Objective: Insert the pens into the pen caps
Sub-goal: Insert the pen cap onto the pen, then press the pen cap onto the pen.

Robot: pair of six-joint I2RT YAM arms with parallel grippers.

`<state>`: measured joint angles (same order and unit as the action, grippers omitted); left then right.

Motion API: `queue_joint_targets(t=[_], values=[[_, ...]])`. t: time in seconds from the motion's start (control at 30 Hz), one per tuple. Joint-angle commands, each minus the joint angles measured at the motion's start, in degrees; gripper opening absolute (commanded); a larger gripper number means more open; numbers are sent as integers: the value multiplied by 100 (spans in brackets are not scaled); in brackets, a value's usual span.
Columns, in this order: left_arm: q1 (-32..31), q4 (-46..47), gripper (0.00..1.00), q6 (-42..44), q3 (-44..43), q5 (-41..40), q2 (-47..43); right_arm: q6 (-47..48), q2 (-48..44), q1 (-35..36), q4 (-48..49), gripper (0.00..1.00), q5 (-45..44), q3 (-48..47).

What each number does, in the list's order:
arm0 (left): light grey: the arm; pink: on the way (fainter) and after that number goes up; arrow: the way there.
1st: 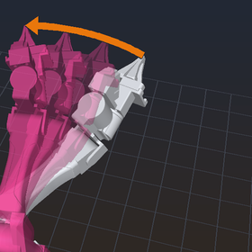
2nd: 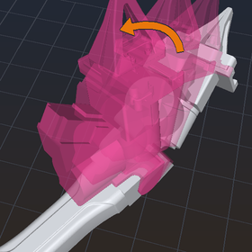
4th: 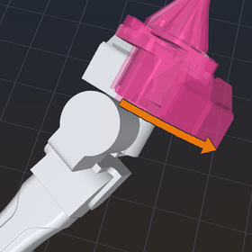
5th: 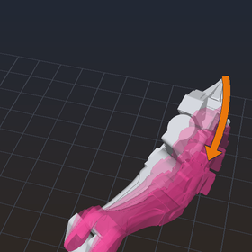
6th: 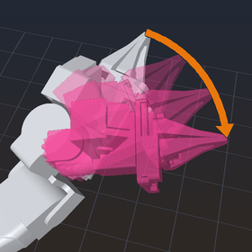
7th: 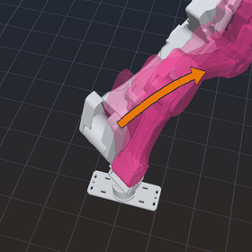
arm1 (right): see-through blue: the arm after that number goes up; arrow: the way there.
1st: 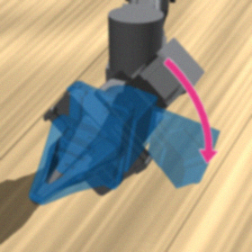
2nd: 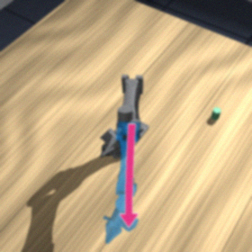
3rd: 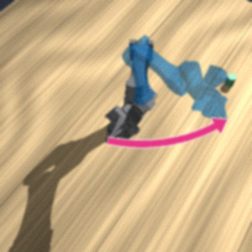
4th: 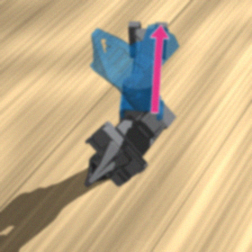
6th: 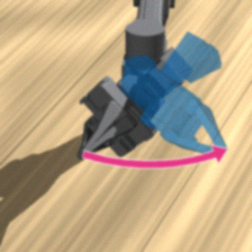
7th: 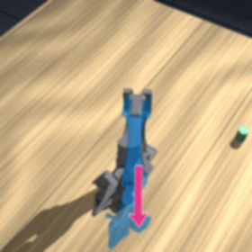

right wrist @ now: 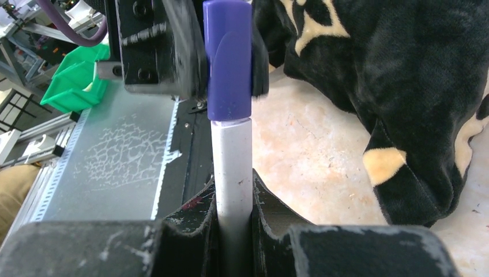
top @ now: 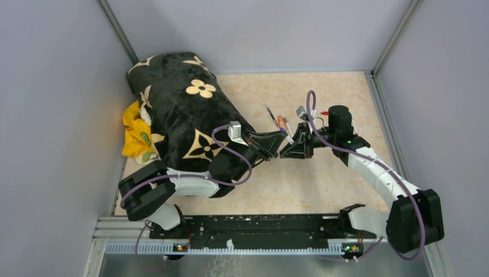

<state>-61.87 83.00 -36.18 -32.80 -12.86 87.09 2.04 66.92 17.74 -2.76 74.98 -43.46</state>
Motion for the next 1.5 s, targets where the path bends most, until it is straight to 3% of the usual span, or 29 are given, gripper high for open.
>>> queue_joint_targets(t=[0.0, 0.37, 0.5, 0.67, 0.7, 0.83, 1.07, 1.2, 1.47], values=[[-179, -582, 25, -60, 184, 455, -37, 114, 15, 37, 482, 0, 8, -206], [-177, -660, 43, 112, 420, 446, -301, 150, -1, 3, 461, 0, 90, -211], [-177, -643, 61, 517, 750, 433, -741, 540, -20, 1, 2, 0, 71, -317], [-164, -876, 96, 1262, 1006, 418, -1482, 897, -31, 2, -344, 0, 79, -386], [-142, -1102, 98, 1336, 978, 420, -1635, 955, -38, 2, -380, 0, 85, -390], [161, -2199, 99, 1389, 595, 935, -2104, 1033, -38, 2, -444, 0, 164, -383], [1296, -2365, 99, 193, 37, 2833, -1831, 1052, -42, 2, -414, 0, 315, -348], [1333, -2361, 95, 96, -340, 3056, -1459, 1052, -29, 18, -401, 0, 316, -338], [1335, -1846, 78, -236, -731, 3275, -850, 1044, -22, 46, -391, 0, 300, -329]])
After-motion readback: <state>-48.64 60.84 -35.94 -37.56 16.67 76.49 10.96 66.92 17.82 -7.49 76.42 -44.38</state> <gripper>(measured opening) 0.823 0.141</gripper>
